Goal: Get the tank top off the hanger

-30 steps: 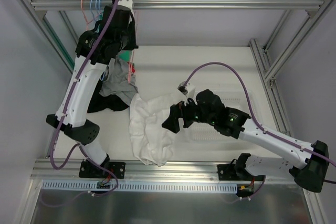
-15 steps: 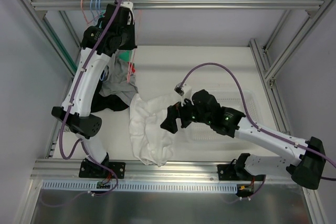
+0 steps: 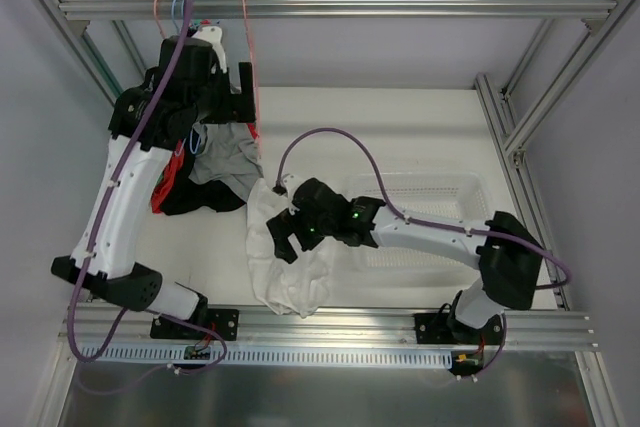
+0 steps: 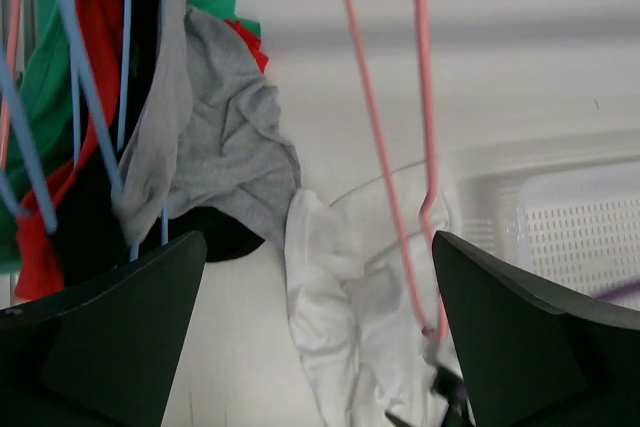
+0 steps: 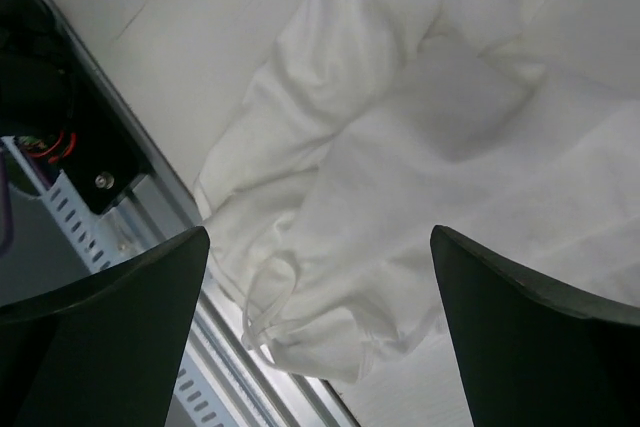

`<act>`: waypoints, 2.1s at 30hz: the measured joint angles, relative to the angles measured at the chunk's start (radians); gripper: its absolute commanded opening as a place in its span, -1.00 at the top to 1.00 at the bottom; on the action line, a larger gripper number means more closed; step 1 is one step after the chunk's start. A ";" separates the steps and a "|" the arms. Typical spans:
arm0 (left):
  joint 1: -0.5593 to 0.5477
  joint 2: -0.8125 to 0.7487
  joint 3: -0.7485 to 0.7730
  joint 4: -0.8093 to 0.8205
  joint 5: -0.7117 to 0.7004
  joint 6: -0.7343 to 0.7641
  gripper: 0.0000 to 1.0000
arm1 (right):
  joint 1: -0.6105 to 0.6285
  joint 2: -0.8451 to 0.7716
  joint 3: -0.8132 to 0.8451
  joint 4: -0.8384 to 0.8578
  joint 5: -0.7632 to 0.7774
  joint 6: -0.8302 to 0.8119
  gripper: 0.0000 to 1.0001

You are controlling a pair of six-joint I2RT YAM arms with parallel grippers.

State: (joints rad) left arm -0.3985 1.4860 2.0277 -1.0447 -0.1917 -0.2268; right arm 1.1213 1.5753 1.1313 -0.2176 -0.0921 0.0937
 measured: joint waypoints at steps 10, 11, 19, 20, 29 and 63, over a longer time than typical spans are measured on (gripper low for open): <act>0.000 -0.536 -0.462 0.055 -0.046 -0.079 -0.97 | 0.025 0.419 0.271 -0.039 0.257 0.003 -0.97; 0.000 -0.587 -0.491 0.063 -0.053 -0.085 -0.97 | 0.028 0.446 0.280 -0.043 0.282 0.004 -0.91; 0.000 -0.876 -0.692 0.150 -0.068 -0.101 -0.97 | 0.066 0.496 0.306 -0.040 0.433 0.042 0.99; 0.000 -0.901 -0.726 0.161 -0.075 -0.103 -0.97 | 0.069 0.488 0.290 -0.027 0.446 0.044 0.99; 0.000 -1.147 -1.092 0.257 -0.109 -0.134 -0.97 | 0.095 0.074 0.121 -0.088 0.512 0.027 0.99; -0.001 -0.575 -0.372 0.172 0.032 -0.060 -0.97 | -0.725 -0.673 -0.302 -0.417 0.446 -0.080 -0.99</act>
State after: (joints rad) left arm -0.3996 0.9112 1.6562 -0.8730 -0.1600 -0.2867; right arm 0.3962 0.9020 0.8295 -0.6346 0.3542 0.0139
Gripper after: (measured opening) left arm 0.985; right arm 0.716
